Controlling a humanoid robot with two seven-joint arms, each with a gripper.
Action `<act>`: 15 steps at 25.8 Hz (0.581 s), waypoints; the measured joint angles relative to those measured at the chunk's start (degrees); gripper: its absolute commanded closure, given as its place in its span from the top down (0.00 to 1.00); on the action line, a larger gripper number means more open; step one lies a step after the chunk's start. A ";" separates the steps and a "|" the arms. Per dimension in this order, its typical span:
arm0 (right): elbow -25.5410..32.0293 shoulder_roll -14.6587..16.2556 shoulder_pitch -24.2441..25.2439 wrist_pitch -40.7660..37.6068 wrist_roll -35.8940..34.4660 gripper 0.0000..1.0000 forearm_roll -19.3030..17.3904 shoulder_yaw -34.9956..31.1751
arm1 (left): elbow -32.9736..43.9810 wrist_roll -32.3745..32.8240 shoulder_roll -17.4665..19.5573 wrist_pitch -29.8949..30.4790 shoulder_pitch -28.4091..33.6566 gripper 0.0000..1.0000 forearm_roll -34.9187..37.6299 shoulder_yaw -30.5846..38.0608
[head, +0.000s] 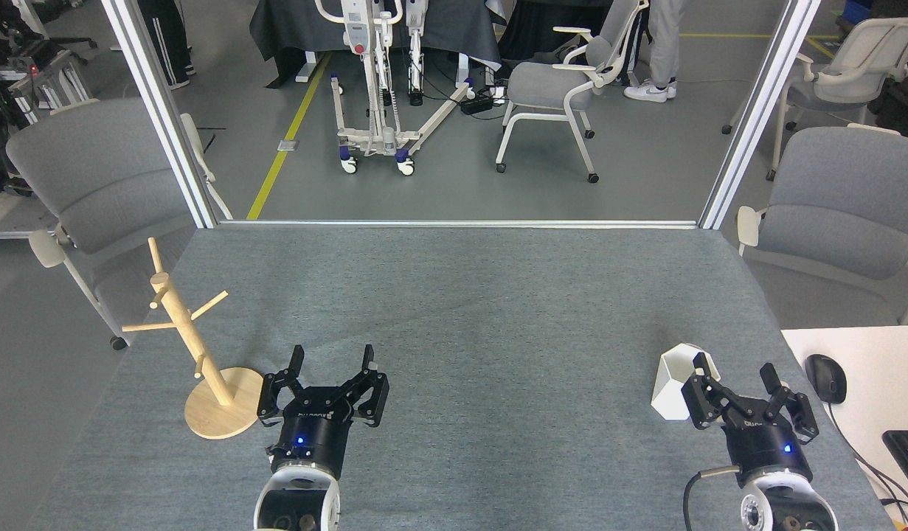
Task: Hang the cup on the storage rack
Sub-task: 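Move the right gripper toward the white hexagonal cup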
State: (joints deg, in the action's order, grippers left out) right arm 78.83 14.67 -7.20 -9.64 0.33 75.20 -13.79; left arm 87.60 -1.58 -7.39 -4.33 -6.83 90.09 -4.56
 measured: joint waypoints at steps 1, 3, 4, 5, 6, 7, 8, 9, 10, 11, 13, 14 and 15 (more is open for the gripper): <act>-0.42 0.06 0.12 0.00 -0.24 1.00 0.00 -0.07 | -0.06 0.00 0.00 0.00 0.01 0.99 -0.01 0.01; -1.63 0.12 0.28 0.00 -0.67 1.00 0.13 -0.12 | -0.23 0.10 0.00 -0.05 0.05 0.99 -0.04 0.04; -2.43 0.15 0.35 0.01 -0.97 1.00 0.24 -0.13 | -0.28 0.11 0.01 -0.12 0.05 0.99 -0.05 0.05; -3.23 0.18 0.40 0.01 -1.38 1.00 0.32 -0.11 | -0.34 0.13 0.01 -0.14 0.05 0.99 -0.06 0.06; -4.10 0.19 0.39 0.00 -1.68 1.00 0.44 -0.07 | -0.37 0.14 0.01 -0.16 0.06 0.99 -0.07 0.07; -4.92 0.20 0.37 0.06 -2.10 1.00 0.51 0.01 | -0.43 0.16 0.01 -0.20 0.06 0.99 -0.08 0.07; -5.60 0.20 0.31 0.25 -2.40 1.00 0.59 0.10 | -0.47 0.16 0.01 -0.23 0.06 0.99 -0.08 0.08; -6.14 0.18 0.28 0.32 -2.52 1.00 0.68 0.20 | -0.51 0.18 0.01 -0.27 0.06 0.99 -0.08 0.08; -6.55 0.12 0.27 0.33 -2.61 1.00 0.76 0.29 | -0.53 0.19 0.01 -0.32 0.06 0.99 -0.08 0.08; -6.82 -0.01 0.27 0.44 -2.77 1.00 1.04 0.37 | -0.56 0.19 0.01 -0.38 0.06 0.99 -0.09 0.08; -7.14 -0.37 0.33 0.48 -2.98 1.00 2.16 0.53 | -0.58 0.20 0.01 -0.45 0.06 0.99 -0.09 0.08; -7.23 -0.57 0.38 0.51 -3.19 1.00 2.95 0.57 | -0.59 0.20 0.01 -0.51 0.05 0.99 -0.09 0.08; -7.27 -0.80 0.42 0.52 -3.46 1.00 3.78 0.58 | -0.63 0.20 0.01 -0.52 0.05 0.99 -0.09 0.09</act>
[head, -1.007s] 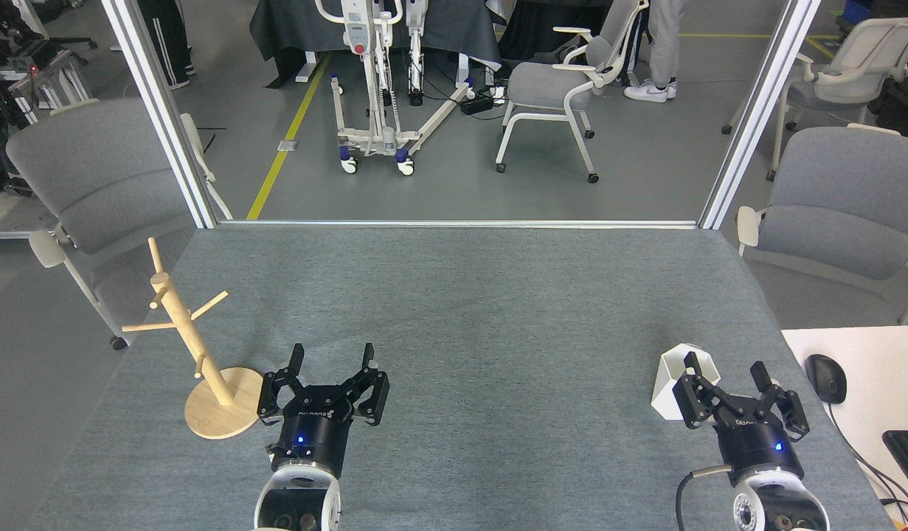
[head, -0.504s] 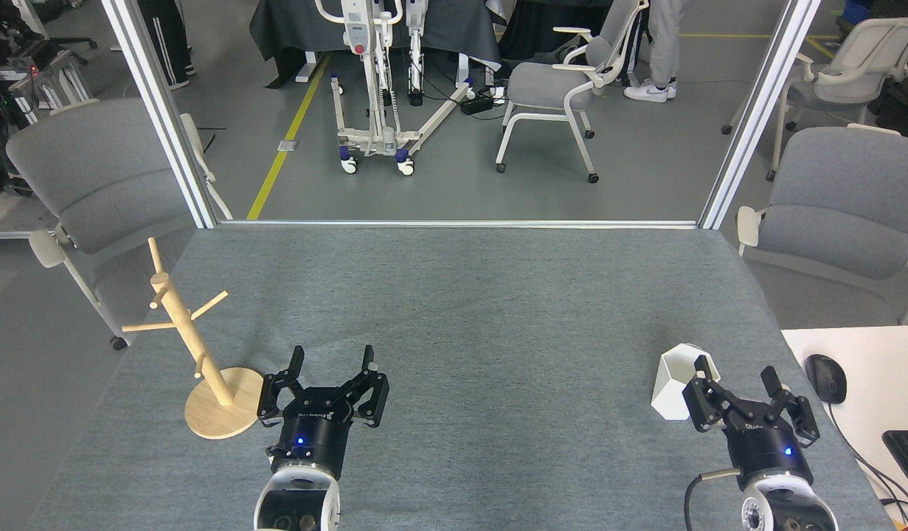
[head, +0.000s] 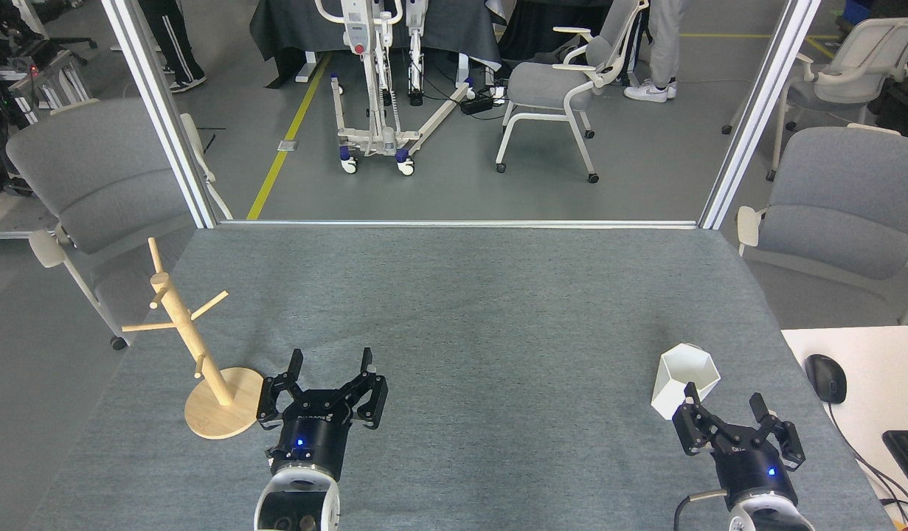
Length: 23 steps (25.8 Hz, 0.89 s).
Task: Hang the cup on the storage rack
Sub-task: 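Move the right gripper toward the white hexagonal cup, then close the right gripper on the white cup's rim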
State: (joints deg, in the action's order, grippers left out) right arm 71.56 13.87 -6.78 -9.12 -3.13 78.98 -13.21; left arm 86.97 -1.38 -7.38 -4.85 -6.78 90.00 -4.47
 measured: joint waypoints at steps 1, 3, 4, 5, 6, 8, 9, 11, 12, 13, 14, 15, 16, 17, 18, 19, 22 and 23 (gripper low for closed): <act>-0.04 -0.22 0.03 0.01 -0.40 1.00 0.69 0.02 | -0.07 0.00 -0.01 -0.01 -0.02 0.99 0.00 0.03; -0.12 -0.52 0.15 0.05 -1.18 1.00 2.01 0.02 | -0.37 0.01 -0.06 -0.09 -0.12 0.99 0.00 0.12; -0.24 -0.63 0.17 0.09 -1.58 1.00 2.70 0.02 | -0.53 0.01 -0.07 -0.11 -0.16 0.99 0.00 0.16; -0.46 -0.73 0.18 0.12 -1.78 1.00 3.32 0.03 | -0.69 0.01 -0.11 -0.12 -0.20 0.99 0.00 0.24; -0.77 -0.82 0.18 0.18 -1.90 1.00 3.93 0.07 | -0.82 0.01 -0.14 -0.12 -0.23 0.99 0.00 0.28; -1.61 -0.96 0.09 0.19 -2.20 1.00 4.82 0.20 | -1.08 0.01 -0.15 -0.13 -0.25 0.99 0.00 0.37; -2.07 -0.97 -0.04 0.19 -2.26 1.00 5.08 0.32 | -1.22 0.01 -0.16 -0.13 -0.26 0.99 0.00 0.38; -2.88 -0.96 -0.38 0.06 -2.41 1.00 5.37 0.68 | -1.50 0.01 -0.17 -0.19 -0.28 0.99 0.00 0.44; -3.13 -0.88 -0.65 -0.07 -2.41 1.00 5.46 0.87 | -1.63 0.01 -0.17 -0.24 -0.28 0.99 0.00 0.46; -3.35 -0.81 -0.94 -0.13 -2.49 1.00 5.51 1.02 | -1.75 0.01 -0.17 -0.28 -0.29 0.99 0.00 0.48; -3.67 -0.73 -1.17 -0.17 -2.55 1.00 5.55 1.21 | -1.85 0.01 -0.17 -0.29 -0.29 0.99 0.00 0.49; -4.02 -0.66 -1.32 -0.21 -2.55 1.00 5.58 1.33 | -1.95 0.01 -0.17 -0.30 -0.30 0.99 0.00 0.49; -4.55 -0.58 -1.62 -0.25 -2.56 1.00 5.60 1.45 | -2.08 0.01 -0.18 -0.30 -0.30 0.99 0.00 0.50; -4.98 -0.53 -1.95 -0.25 -2.57 1.00 5.61 1.53 | -2.23 0.01 -0.17 -0.31 -0.31 0.99 0.00 0.51; -5.63 -0.51 -2.29 -0.26 -2.57 1.00 5.65 1.61 | -2.38 0.01 -0.17 -0.33 -0.32 0.99 0.00 0.51; -6.20 -0.48 -2.58 -0.29 -2.58 1.00 5.67 1.67 | -2.49 0.01 -0.18 -0.33 -0.33 0.99 0.00 0.51; -7.53 -0.43 -3.44 -0.35 -3.18 1.00 5.73 1.79 | -2.67 -0.03 -0.18 -0.34 -0.34 0.99 0.00 0.52; -7.77 -0.43 -3.61 -0.39 -3.27 1.00 5.73 1.82 | -2.73 -0.04 -0.17 -0.34 -0.34 0.99 0.00 0.55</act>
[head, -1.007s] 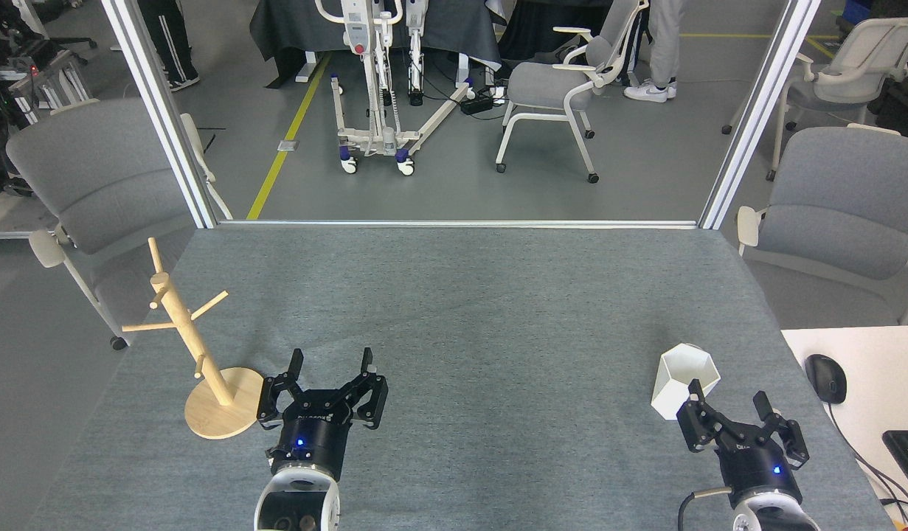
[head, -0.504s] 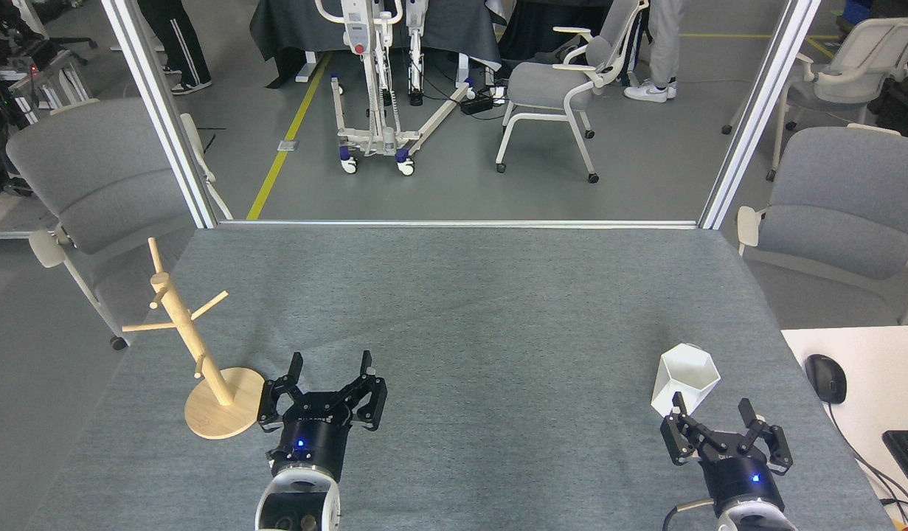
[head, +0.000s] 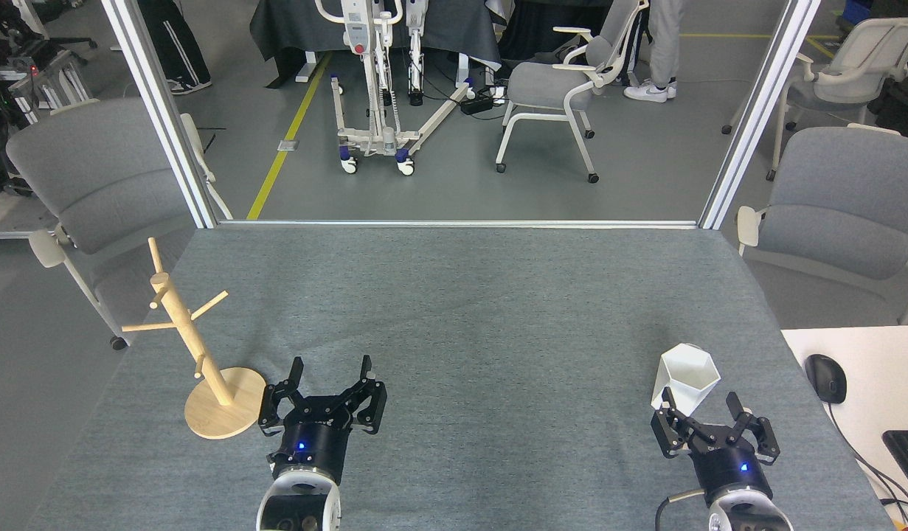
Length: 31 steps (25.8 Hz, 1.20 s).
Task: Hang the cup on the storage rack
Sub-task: 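Close the right gripper on the white cup's rim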
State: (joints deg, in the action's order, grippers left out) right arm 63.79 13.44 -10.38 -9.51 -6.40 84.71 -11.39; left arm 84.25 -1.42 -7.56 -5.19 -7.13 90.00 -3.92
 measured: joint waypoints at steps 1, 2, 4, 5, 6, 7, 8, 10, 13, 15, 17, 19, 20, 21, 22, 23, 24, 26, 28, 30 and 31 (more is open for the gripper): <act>-0.19 0.02 -0.18 -0.03 -0.20 1.00 0.00 0.03 | -0.06 0.00 0.01 0.00 0.00 0.99 0.00 0.02; -0.32 0.05 -0.27 -0.03 -0.25 1.00 0.02 0.06 | -0.16 -0.01 0.01 0.00 0.00 0.99 0.00 0.03; -0.55 0.10 -0.36 -0.03 -0.25 1.00 0.05 0.28 | -0.40 -0.01 0.01 0.00 -0.01 0.99 0.00 0.04; -0.76 0.14 -0.47 -0.03 -0.27 1.00 0.07 0.48 | -0.51 -0.01 0.01 0.00 -0.01 0.99 0.01 0.05; -1.11 0.19 -0.64 -0.03 -0.30 1.00 0.08 0.66 | -0.58 -0.01 0.01 0.00 -0.01 0.99 0.01 0.05; -1.53 0.24 -0.92 -0.03 -0.30 1.00 0.09 0.84 | -0.65 -0.01 0.01 0.00 -0.01 0.99 0.01 0.05; -1.98 0.30 -1.34 -0.03 -0.31 1.00 0.09 0.97 | -0.68 -0.01 0.01 -0.01 -0.01 0.99 0.01 0.05; -3.26 0.39 -2.16 0.13 -0.37 1.00 0.10 1.13 | -0.71 -0.01 0.00 -0.01 -0.01 0.99 0.01 0.05; -5.02 0.43 -3.58 0.29 -0.40 1.00 0.20 1.29 | -0.74 -0.01 0.00 0.00 -0.02 0.99 0.03 0.06; -5.77 0.44 -4.16 0.33 -0.47 1.00 0.69 1.30 | -0.78 -0.01 0.00 -0.01 -0.02 0.99 0.05 0.06; -6.44 0.44 -4.77 0.35 -0.48 1.00 1.21 1.31 | -0.80 -0.01 0.00 -0.01 -0.03 0.99 0.07 0.06; -7.34 0.45 -5.33 0.36 -0.60 1.00 1.59 1.30 | -0.83 -0.01 0.00 -0.01 -0.03 0.99 0.08 0.06; -7.79 0.48 -5.77 0.36 -0.63 1.00 1.70 1.29 | -0.83 -0.01 0.00 -0.01 -0.03 0.99 0.08 0.06; -8.37 0.50 -6.12 0.39 -0.63 1.00 1.79 1.28 | -0.84 -0.01 0.00 -0.01 -0.03 0.99 0.09 0.06; -8.92 0.53 -6.45 0.41 -0.47 1.00 1.84 1.28 | -0.87 -0.01 0.00 -0.01 -0.03 0.99 0.09 0.06; -9.35 0.62 -6.97 0.41 -0.41 1.00 1.88 1.29 | -0.88 -0.01 0.00 -0.17 -0.02 0.99 0.09 0.06; -9.67 0.73 -7.40 0.42 -0.37 1.00 1.90 1.28 | -0.89 0.00 0.00 -0.40 -0.02 0.99 0.09 0.06; -10.32 0.98 -7.73 0.48 -0.36 1.00 1.92 1.25 | -0.91 0.00 0.00 -0.78 -0.02 0.99 0.09 0.03; -10.68 1.12 -8.17 0.54 -0.30 1.00 1.91 1.20 | -0.98 -0.01 0.00 -0.98 0.03 0.99 0.09 -0.01; -11.03 1.20 -8.37 0.58 -0.28 1.00 1.90 1.17 | -1.12 0.02 0.00 -1.07 0.03 0.99 0.09 -0.02; -11.06 1.24 -8.70 0.58 -0.26 1.00 1.88 1.18 | -1.22 0.01 0.00 -1.09 0.03 0.99 0.09 -0.02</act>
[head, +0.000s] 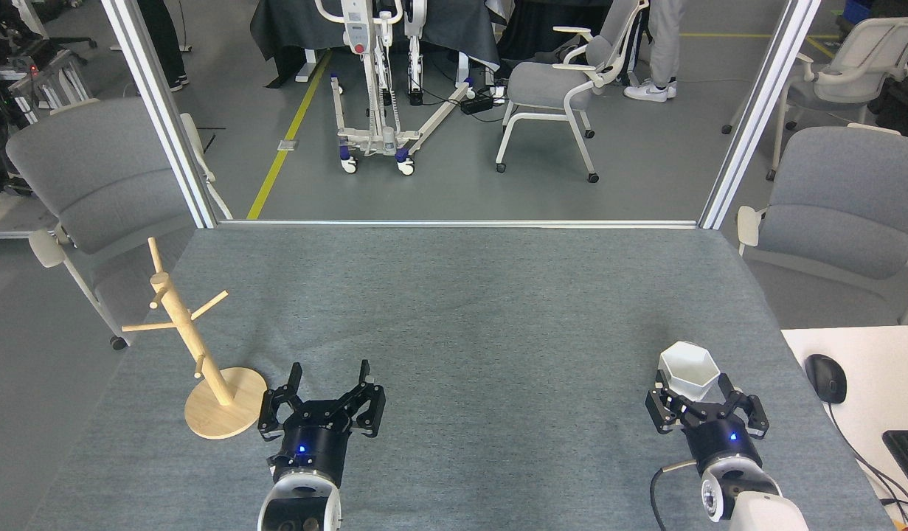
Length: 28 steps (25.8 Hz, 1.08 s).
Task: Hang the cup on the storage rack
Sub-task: 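Close the right gripper on the white cup's rim, then lift the white cup with the right gripper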
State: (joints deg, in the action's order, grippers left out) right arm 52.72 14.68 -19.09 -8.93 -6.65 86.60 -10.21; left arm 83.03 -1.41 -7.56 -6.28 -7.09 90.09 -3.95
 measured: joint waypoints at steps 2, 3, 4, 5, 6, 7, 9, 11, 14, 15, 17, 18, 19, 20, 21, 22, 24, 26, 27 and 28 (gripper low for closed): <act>-0.20 0.05 -0.22 0.00 -0.03 1.00 -0.01 0.00 | -0.12 0.00 0.00 -0.03 -0.01 0.99 0.00 -0.01; -0.30 0.08 -0.28 0.00 -0.04 1.00 -0.01 0.00 | -0.15 0.00 0.00 -0.04 -0.01 0.99 0.00 0.00; -0.38 0.11 -0.49 0.00 -0.05 1.00 -0.02 0.00 | -0.19 0.00 0.00 -0.04 -0.01 0.99 0.00 -0.01; -0.53 0.15 -0.56 0.00 -0.17 1.00 -0.02 -0.01 | -0.23 0.00 0.00 -0.04 -0.02 0.99 0.00 -0.01; -0.80 0.24 -0.51 0.00 -0.19 1.00 -0.02 -0.02 | -0.34 0.00 0.00 -0.05 -0.01 0.99 0.00 -0.01; -1.00 0.42 -0.55 0.00 -0.22 1.00 -0.02 -0.02 | -0.46 0.00 0.00 -0.05 -0.02 0.99 0.00 -0.01; -1.24 0.65 -0.69 0.00 -0.74 1.00 -0.02 -0.01 | -0.71 0.00 0.00 -0.06 -0.03 0.99 0.00 -0.01; -1.42 0.77 -0.67 -0.05 -0.95 1.00 -0.02 0.01 | -0.91 0.00 0.00 -0.06 -0.09 0.99 0.00 -0.01; -1.54 0.87 -0.67 -0.04 -1.15 1.00 -0.02 0.00 | -1.21 0.00 -0.01 -0.06 -0.15 0.99 0.00 -0.01; -1.53 0.89 -0.69 -0.11 -1.22 1.00 -0.02 0.01 | -1.33 0.01 -0.01 -0.06 -0.26 0.99 0.00 -0.01; -1.72 0.93 -0.65 -0.11 -1.33 1.00 -0.02 0.01 | -1.70 0.01 -0.01 -0.07 -0.48 0.99 0.00 -0.01; -1.86 0.94 -0.66 -0.11 -1.33 1.00 -0.02 0.01 | -1.91 0.01 -0.01 -0.07 -0.64 0.99 0.00 0.00; -2.10 0.95 -0.68 -0.11 -1.38 1.00 -0.02 0.01 | -2.11 0.01 -0.01 -0.07 -0.73 0.99 0.00 0.02; -2.37 0.95 -0.68 -0.11 -1.39 1.00 -0.02 0.01 | -2.26 0.01 -0.02 -0.08 -0.81 0.99 0.00 0.04; -2.64 0.93 -0.70 -0.11 -1.39 1.00 -0.02 0.01 | -2.37 0.02 -0.02 -0.10 -0.95 0.99 -0.01 0.05; -2.84 0.92 -0.78 -0.11 -1.39 1.00 -0.02 0.02 | -2.45 0.02 -0.02 -0.11 -1.07 0.99 -0.01 0.06; -3.10 0.88 -0.83 0.01 -1.45 1.00 -0.01 0.07 | -2.63 0.02 -0.02 -0.16 -1.23 0.99 -0.01 0.08; -3.31 0.87 -1.23 0.03 -1.47 1.00 0.02 0.13 | -2.87 0.02 -0.04 -0.53 -1.44 0.99 -0.01 0.09; -3.53 0.87 -1.46 0.03 -1.47 1.00 0.03 0.22 | -3.01 0.02 -0.04 -0.69 -1.58 0.99 -0.02 0.09; -3.89 0.87 -1.64 0.04 -1.51 1.00 0.04 0.34 | -3.11 0.02 -0.04 -0.86 -1.76 0.99 -0.01 0.09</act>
State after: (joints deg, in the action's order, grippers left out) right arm 48.84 15.55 -20.72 -8.89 -8.17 86.64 -9.87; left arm 79.92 -1.39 -7.60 -7.14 -8.85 90.08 -3.86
